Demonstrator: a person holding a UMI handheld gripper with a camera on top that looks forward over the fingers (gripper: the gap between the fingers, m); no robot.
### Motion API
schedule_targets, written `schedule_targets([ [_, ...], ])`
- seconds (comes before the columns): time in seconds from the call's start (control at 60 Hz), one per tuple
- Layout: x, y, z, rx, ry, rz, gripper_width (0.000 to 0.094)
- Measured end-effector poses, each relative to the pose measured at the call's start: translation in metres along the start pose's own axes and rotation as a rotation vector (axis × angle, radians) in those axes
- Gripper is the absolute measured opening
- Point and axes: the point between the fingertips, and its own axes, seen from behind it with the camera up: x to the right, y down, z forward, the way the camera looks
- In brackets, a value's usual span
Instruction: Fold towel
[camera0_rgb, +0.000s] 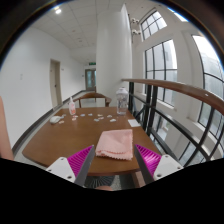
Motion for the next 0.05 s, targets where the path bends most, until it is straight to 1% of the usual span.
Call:
schedule_targets([
  [0.05, 0.0012, -0.0025, -0.0021, 0.022, 0.005, 0.016, 0.0839],
])
